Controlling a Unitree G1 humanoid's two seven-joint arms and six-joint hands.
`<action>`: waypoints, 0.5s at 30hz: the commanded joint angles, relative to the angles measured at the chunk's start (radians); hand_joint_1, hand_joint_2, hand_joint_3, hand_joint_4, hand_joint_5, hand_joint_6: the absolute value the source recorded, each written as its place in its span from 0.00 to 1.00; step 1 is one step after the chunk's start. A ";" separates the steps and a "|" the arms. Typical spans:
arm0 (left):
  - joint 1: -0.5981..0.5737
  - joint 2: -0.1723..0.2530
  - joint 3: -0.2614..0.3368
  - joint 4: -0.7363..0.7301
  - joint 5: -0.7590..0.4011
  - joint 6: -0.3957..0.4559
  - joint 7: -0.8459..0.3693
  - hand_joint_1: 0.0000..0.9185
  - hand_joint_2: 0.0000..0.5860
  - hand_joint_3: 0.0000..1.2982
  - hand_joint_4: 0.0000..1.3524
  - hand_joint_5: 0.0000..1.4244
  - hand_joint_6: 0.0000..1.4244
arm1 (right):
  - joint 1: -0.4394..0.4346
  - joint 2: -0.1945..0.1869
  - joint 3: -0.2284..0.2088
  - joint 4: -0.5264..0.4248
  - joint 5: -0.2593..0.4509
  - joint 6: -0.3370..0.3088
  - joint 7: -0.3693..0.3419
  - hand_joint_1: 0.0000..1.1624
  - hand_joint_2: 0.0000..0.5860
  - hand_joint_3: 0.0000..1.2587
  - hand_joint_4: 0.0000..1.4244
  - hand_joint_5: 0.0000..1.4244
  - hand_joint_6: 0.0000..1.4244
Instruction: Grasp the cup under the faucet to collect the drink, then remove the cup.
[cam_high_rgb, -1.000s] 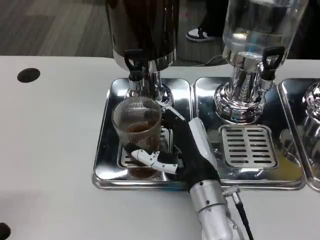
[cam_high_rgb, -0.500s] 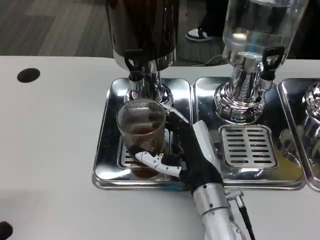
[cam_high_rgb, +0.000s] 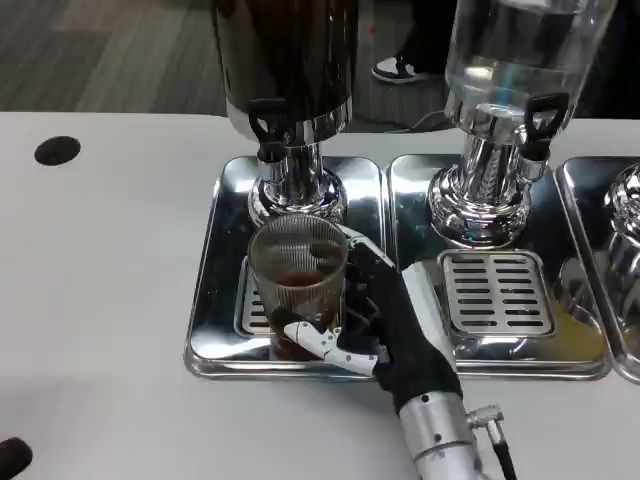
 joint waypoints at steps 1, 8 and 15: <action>0.000 -0.008 -0.007 -0.014 0.008 0.011 0.010 0.00 0.02 0.00 0.00 0.00 0.00 | 0.026 0.023 -0.008 -0.084 0.001 -0.041 0.002 0.76 0.34 0.24 0.25 0.24 0.17; 0.000 -0.010 -0.011 -0.015 0.007 0.011 0.011 0.00 0.02 0.00 0.00 0.00 0.00 | 0.085 0.005 -0.012 -0.155 -0.006 -0.042 0.011 0.76 0.35 0.24 0.25 0.24 0.17; 0.003 -0.010 -0.010 -0.025 0.005 0.010 0.010 0.00 0.03 0.00 0.00 0.00 0.00 | 0.133 -0.006 -0.016 -0.201 -0.012 -0.046 0.018 0.76 0.35 0.24 0.25 0.25 0.17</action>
